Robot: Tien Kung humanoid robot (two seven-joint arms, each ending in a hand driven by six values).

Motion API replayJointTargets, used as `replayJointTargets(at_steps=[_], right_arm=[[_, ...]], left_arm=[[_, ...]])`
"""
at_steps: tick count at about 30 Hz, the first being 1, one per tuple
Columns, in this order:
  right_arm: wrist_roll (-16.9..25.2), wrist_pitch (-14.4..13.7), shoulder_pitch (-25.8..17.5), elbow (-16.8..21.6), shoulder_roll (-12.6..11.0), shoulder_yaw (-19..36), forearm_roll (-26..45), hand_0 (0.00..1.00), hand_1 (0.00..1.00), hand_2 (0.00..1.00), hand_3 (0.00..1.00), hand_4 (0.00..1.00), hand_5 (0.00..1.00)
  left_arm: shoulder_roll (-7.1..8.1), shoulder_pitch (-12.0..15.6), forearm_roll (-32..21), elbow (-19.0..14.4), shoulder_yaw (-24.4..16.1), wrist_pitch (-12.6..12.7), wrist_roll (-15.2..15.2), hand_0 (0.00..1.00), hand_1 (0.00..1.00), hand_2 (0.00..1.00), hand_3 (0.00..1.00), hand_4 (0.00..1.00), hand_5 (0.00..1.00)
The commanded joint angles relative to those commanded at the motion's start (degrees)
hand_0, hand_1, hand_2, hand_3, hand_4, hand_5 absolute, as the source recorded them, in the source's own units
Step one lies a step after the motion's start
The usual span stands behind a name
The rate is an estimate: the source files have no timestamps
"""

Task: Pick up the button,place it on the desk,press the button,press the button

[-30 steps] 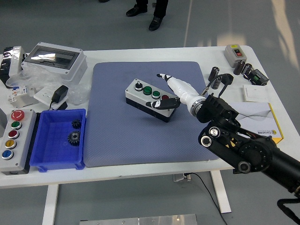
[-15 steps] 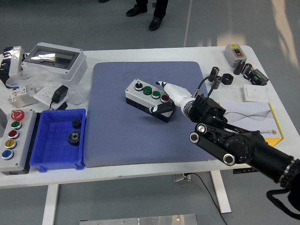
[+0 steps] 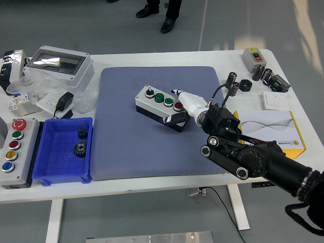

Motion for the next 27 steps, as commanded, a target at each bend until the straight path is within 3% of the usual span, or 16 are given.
replayJointTargets(at_steps=[6, 7, 12, 13, 18, 19, 27], right_arm=[[-0.67, -0.10, 0.39, -1.05, 0.34, -0.80, -0.24, 0.998, 0.998, 0.998, 0.998, 0.998, 0.471], [-0.74, -0.08, 0.45, -1.15, 0.41, -0.93, -0.25, 0.749, 0.946, 0.998, 0.998, 0.998, 0.480], [-1.13, -0.03, 0.75, -1.64, 0.75, -1.71, -0.50, 0.749, 0.946, 0.998, 0.998, 0.998, 0.480], [-1.23, -0.05, 0.80, -1.73, 0.79, -1.90, -0.57, 0.463, 0.793, 0.900, 0.998, 0.998, 0.489], [-1.50, -0.27, 0.97, -1.97, 0.88, -2.71, -0.94, 0.463, 0.793, 0.900, 0.998, 0.998, 0.489], [-1.51, -0.33, 0.97, -2.00, 0.90, -2.83, -0.95, 0.326, 0.691, 0.813, 0.998, 0.998, 0.429], [-1.36, -0.80, 0.93, -2.26, 0.99, -3.93, -0.82, 0.293, 0.653, 0.787, 0.998, 0.987, 0.409]], left_arm=[[0.08, -0.10, 0.01, 0.00, 0.00, -0.14, -0.14, 0.618, 0.578, 0.550, 0.598, 0.543, 0.237], [0.09, -0.11, 0.04, 0.00, -0.03, -0.16, -0.15, 0.618, 0.578, 0.551, 0.598, 0.541, 0.236], [0.11, -0.15, -0.03, 0.00, -0.03, -0.24, -0.22, 0.618, 0.578, 0.551, 0.598, 0.541, 0.236], [0.12, -0.18, -0.01, 0.00, -0.06, -0.25, -0.24, 0.617, 0.577, 0.551, 0.597, 0.540, 0.236], [0.15, -0.28, -0.01, 0.00, -0.13, -0.24, -0.25, 0.617, 0.577, 0.551, 0.597, 0.540, 0.236], [0.15, -0.29, 0.00, 0.00, -0.14, -0.23, -0.23, 0.617, 0.577, 0.552, 0.599, 0.538, 0.231], [0.14, -0.34, 0.08, 0.00, -0.22, -0.17, -0.14, 0.617, 0.578, 0.552, 0.598, 0.537, 0.232]])
